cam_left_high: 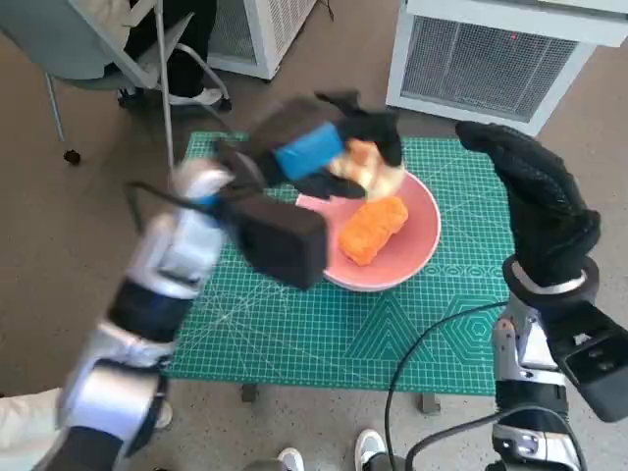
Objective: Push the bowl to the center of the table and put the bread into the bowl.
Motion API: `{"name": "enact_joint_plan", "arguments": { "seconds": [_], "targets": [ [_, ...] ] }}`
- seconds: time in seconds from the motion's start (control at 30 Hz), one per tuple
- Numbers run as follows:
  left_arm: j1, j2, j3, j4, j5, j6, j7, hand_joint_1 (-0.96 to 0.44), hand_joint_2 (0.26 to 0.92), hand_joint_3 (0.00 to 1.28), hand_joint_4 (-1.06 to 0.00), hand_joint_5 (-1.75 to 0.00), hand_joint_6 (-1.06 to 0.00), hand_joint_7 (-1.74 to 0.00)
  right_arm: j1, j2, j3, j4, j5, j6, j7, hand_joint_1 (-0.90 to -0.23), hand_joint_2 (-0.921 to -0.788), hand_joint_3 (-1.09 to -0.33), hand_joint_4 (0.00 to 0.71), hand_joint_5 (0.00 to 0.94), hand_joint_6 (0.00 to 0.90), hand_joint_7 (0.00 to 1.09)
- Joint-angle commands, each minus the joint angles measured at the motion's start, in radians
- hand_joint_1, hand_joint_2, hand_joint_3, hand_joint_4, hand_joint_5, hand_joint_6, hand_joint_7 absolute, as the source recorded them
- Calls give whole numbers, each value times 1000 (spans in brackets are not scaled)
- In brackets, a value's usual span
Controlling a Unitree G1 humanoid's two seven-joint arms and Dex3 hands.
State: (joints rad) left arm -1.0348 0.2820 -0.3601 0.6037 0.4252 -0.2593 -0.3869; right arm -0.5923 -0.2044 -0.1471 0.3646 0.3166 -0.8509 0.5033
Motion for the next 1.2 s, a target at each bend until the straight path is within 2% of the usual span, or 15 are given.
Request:
{"name": "enact_joint_plan", "arguments": {
  "seconds": [0.03,0.1,0.17,0.2,0.23,0.27,0.3,0.4,0.5,0.6,0.63,0.8,0.87,1.0,1.2],
  "targets": [
    [-36,-35,-23,136,17,-33,15,1,920,118,-624,-1192,-571,-1271,25,-6,-1,0,-27,-4,-14,-603,-921,-735,255,1,-1,619],
    [-39,-47,-30,173,18,-29,4,1,921,148,-592,-1218,-535,-1310,25,-8,-1,1,-32,-6,-17,-599,-921,-735,255,1,-1,620],
    [-39,-54,-37,193,15,-17,-21,0,921,222,-487,-1301,-473,-1394,25,-11,-2,3,-36,-8,-19,-596,-921,-735,255,1,-1,620],
    [-37,-54,-40,196,11,-4,-47,-46,896,205,-396,-971,-378,-1125,25,-14,-3,4,-38,-9,-21,-593,-921,-735,255,1,-1,620],
    [-35,-54,-42,196,8,4,-65,-72,894,184,-374,-797,-352,-982,25,-15,-3,4,-40,-10,-22,-590,-921,-735,255,1,-1,620],
    [-33,-50,-39,189,-1,16,-90,-111,900,135,-357,-519,-332,-739,25,-17,-4,5,-42,-11,-24,-587,-921,-736,255,0,-1,621],
    [-32,-48,-37,183,-6,23,-106,-157,907,98,-335,-332,-322,-559,25,-18,-4,4,-43,-12,-25,-583,-921,-736,255,1,-1,618],
    [-23,-38,-15,144,-37,55,-163,-251,917,55,-297,-109,-315,-326,24,-23,-6,5,-44,-10,-29,-577,-921,-737,255,1,-1,614],
    [0,-28,8,100,-63,70,-185,-315,920,43,-260,-36,-309,-240,22,-26,-7,5,-45,-9,-32,-575,-921,-738,256,1,-1,611],
    [38,-18,39,55,-92,56,-170,-353,921,40,-218,-12,-296,-201,19,-28,-9,6,-43,-9,-34,-575,-921,-738,256,1,-1,607],
    [54,-16,55,42,-105,40,-155,-369,921,70,-186,-10,-270,-184,18,-29,-11,7,-42,-7,-36,-575,-921,-739,253,1,-1,603],
    [125,-5,150,-2,-172,-96,-39,-415,920,54,-150,-2,-229,-109,4,-33,-20,7,-44,6,-54,-599,-921,-734,254,6,3,598],
    [136,-4,166,-5,-183,-128,-14,-425,921,59,-151,-3,-223,-98,0,-35,-21,7,-45,9,-59,-606,-921,-733,254,6,5,598],
    [212,-34,270,-54,-287,-245,77,-448,921,100,-191,-18,-244,-95,-18,-33,-30,5,-49,28,-89,-614,-921,-729,256,6,7,597],
    [307,-101,347,-160,-432,-292,117,-433,921,155,-268,-41,-299,-114,-41,-21,-33,-5,-69,56,-136,-590,-921,-726,260,5,31,554]
  ]
}}
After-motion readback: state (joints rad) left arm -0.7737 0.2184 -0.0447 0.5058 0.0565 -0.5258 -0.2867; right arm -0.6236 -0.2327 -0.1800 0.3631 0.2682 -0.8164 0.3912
